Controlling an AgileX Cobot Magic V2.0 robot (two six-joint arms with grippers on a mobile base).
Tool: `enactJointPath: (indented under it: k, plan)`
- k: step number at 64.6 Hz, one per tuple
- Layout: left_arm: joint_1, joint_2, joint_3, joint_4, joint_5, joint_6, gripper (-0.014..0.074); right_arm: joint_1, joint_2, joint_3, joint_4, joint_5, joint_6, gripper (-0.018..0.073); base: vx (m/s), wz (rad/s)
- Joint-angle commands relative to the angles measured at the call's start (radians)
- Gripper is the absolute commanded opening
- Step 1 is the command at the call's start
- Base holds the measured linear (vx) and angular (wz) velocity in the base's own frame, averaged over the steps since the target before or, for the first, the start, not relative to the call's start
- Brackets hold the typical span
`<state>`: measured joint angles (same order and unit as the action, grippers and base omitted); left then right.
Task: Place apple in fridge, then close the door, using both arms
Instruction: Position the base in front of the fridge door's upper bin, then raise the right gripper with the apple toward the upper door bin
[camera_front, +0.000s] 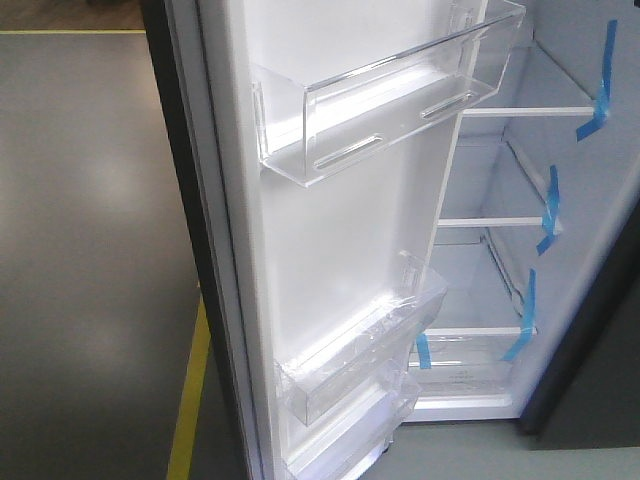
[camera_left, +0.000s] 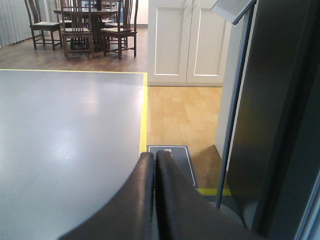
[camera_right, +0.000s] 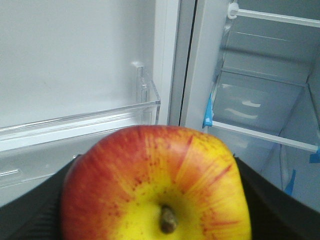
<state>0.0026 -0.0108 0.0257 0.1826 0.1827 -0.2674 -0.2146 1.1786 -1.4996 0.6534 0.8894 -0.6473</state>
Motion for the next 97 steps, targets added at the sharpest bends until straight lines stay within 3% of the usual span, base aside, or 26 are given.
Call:
enactJointPath:
  k: [1, 97]
  plan:
    - [-0.003, -0.016, 0.028, -0.001, -0.071, -0.007, -0.0006, -0.003, -0.020, -0.030, 0.040, -0.067, -0.009, -0.0011, 0.04, -0.01]
    - [-0.003, -0.016, 0.028, -0.001, -0.071, -0.007, -0.0006, -0.003, -0.020, -0.030, 0.040, -0.067, -0.009, -0.0011, 0.01, 0.00]
